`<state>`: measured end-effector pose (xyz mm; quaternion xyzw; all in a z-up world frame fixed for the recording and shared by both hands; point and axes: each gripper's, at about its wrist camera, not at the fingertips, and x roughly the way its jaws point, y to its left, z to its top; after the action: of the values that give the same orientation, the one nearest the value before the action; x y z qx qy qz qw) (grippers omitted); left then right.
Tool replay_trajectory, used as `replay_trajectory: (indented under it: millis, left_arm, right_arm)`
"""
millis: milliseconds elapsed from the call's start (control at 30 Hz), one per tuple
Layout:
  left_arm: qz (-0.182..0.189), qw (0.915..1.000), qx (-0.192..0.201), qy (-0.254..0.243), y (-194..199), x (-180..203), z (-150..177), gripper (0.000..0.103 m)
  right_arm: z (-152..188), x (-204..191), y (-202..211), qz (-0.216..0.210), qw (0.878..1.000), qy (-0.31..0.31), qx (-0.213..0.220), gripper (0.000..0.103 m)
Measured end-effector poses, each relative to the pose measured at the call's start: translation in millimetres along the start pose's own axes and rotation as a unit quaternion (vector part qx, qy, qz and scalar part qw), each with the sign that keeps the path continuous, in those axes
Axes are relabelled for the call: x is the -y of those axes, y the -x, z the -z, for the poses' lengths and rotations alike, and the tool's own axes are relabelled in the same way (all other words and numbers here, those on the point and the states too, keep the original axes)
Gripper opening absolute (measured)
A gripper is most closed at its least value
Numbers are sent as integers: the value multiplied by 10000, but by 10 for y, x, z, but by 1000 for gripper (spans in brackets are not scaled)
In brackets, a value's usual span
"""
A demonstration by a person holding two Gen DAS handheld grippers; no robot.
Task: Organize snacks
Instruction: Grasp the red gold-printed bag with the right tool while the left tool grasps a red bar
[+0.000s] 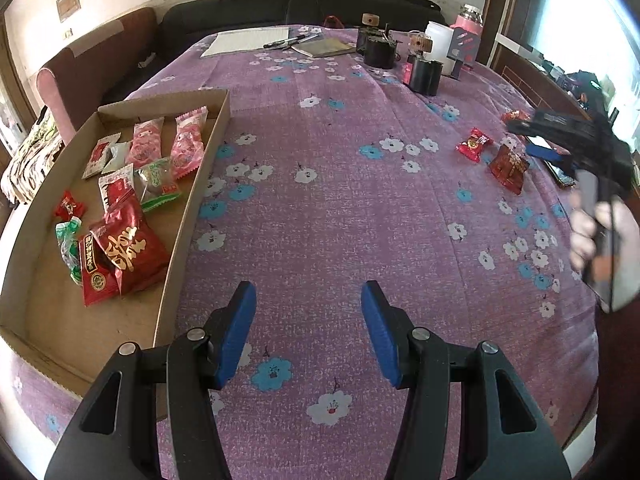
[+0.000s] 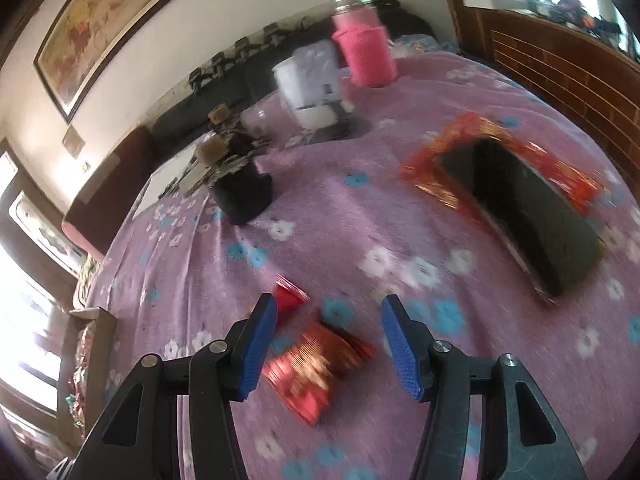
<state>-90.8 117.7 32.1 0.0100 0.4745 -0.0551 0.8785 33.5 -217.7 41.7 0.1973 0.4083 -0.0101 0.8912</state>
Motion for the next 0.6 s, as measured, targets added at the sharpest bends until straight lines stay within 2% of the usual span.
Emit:
replay_trajectory:
  millis: [133,167,233,267,333,367,433,500,567,600]
  left_arm:
    - [38,10000,-1,73,44,-43,22,53]
    - [52,9999,-2,93,54,-53,28,53]
    - [61,9999,8,127,75,-89,40,53]
    - [64,9999,25,152,87,-114,47,53]
    - [84,9997,53,202,94,-148,49,53]
    - [108,9996,60,238,93,-163,43,53]
    - [209,9993,65,311,87,-180,30,53]
    - [354,9988,33,341,68,-171,20,53]
    - [492,9982,-24,353,53,-161,22,53]
    - [570,9977,-61,362,40,-156,24,53]
  right_arm:
    - [-111,-316,-303,210,9984,464,-236,57]
    - [-127,-388,-398,232,9972,605,-373,52]
    - [-117,-509,-572,382,9930,863,-713,33]
    - [-90,-547,-586,382,9924,892,-755,34]
    - [0,-606,-530,17,9924,865,-874,28]
    - [100,-665,-496,-282,9901,869,-1063,25]
    - [267,-767,-430,-598,9845,994,-1313,25]
    - [451,-874,-293,-1127,9742,1162,-1571,27]
    - [470,-820,-100,-1465,9733,1023,-1439,27]
    - [427,-713,51,-1463,9791,826,-1148,32]
